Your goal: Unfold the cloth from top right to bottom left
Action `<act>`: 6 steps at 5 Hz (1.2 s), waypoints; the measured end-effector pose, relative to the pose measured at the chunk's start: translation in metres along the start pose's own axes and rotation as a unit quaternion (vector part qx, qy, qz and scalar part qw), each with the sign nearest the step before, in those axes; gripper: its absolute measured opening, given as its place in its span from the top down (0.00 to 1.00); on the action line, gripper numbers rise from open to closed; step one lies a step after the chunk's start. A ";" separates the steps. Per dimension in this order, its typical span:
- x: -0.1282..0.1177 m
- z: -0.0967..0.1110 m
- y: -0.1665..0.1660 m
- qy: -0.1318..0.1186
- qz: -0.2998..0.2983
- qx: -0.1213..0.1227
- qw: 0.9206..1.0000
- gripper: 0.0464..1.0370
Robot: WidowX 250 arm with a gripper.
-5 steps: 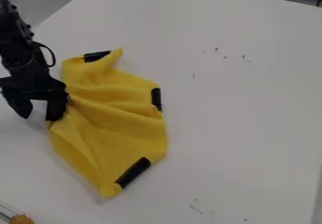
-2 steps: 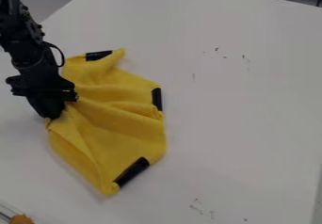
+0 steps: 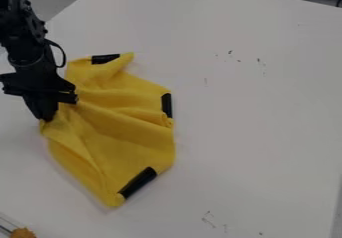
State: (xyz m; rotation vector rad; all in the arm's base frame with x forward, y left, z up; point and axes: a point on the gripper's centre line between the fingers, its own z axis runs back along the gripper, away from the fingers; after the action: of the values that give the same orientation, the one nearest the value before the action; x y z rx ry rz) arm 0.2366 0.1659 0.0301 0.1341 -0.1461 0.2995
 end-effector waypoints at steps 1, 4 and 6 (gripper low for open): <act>0.005 0.038 0.002 -0.030 0.011 0.019 0.999 0.97; -0.037 0.017 0.068 -0.029 0.121 -0.008 0.992 0.98; -0.063 -0.023 0.092 0.031 0.152 -0.025 0.988 0.98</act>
State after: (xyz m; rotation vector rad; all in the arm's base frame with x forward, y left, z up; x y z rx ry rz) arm 0.1515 0.2387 0.0073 0.0514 -0.1114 0.6026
